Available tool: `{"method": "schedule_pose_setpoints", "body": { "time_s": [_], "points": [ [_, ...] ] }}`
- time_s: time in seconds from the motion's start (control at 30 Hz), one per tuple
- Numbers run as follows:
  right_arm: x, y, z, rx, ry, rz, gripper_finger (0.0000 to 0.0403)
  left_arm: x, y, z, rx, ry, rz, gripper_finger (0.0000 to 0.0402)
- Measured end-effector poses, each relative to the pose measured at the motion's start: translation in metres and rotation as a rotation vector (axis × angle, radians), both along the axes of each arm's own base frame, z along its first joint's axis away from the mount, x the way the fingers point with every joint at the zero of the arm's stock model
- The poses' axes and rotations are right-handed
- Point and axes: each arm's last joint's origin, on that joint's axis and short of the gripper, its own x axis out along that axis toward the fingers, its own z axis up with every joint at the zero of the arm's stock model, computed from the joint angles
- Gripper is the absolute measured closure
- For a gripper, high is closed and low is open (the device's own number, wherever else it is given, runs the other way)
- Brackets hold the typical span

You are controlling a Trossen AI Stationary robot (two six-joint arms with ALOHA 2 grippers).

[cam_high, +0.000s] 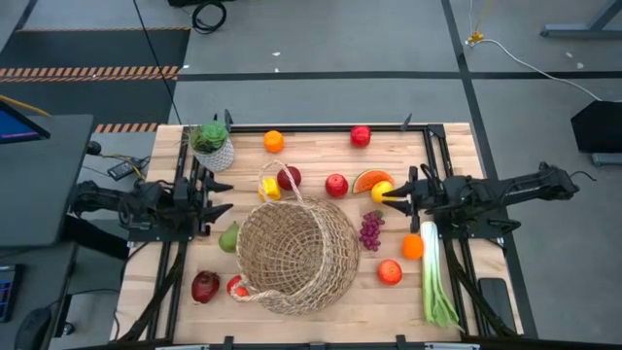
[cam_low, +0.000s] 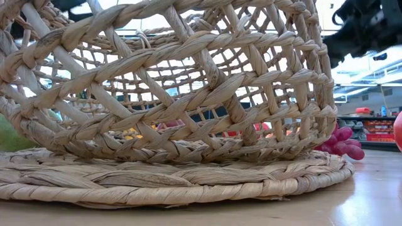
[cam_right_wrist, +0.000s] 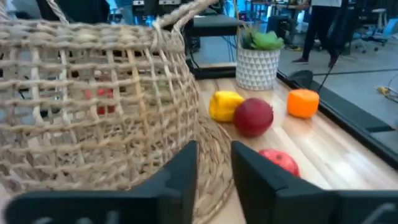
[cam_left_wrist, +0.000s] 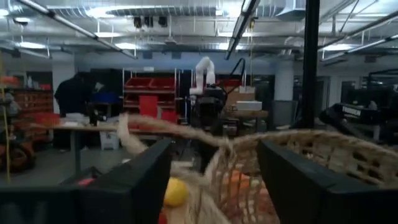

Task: Build produce basket
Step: Put the grapes into the basket

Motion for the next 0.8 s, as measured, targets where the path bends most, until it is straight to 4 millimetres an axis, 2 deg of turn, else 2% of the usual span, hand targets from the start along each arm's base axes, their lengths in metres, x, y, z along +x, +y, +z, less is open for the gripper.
{"method": "schedule_pose_setpoints", "body": {
  "time_s": [0.17,0.3,0.43,0.63,0.8],
  "points": [
    [0.006,0.001,0.022,-0.04,0.114,-0.001,0.0215,0.017,-0.003,0.024,0.047,0.093,0.024,0.0145],
    [0.013,0.002,0.027,-0.039,0.294,0.001,0.0172,0.04,-0.006,0.041,0.069,0.242,0.065,0.0154],
    [0.019,0.008,0.012,-0.001,0.538,0.001,0.0149,0.065,-0.01,0.052,0.089,0.345,0.077,0.0154],
    [0.038,0.029,-0.013,-0.071,0.707,0.087,0.0144,0.091,-0.016,0.06,0.11,0.406,0.07,0.0151],
    [0.05,0.04,-0.035,-0.149,0.835,0.046,0.0146,0.103,-0.018,0.066,0.111,0.414,0.071,0.0159]
  ]
}}
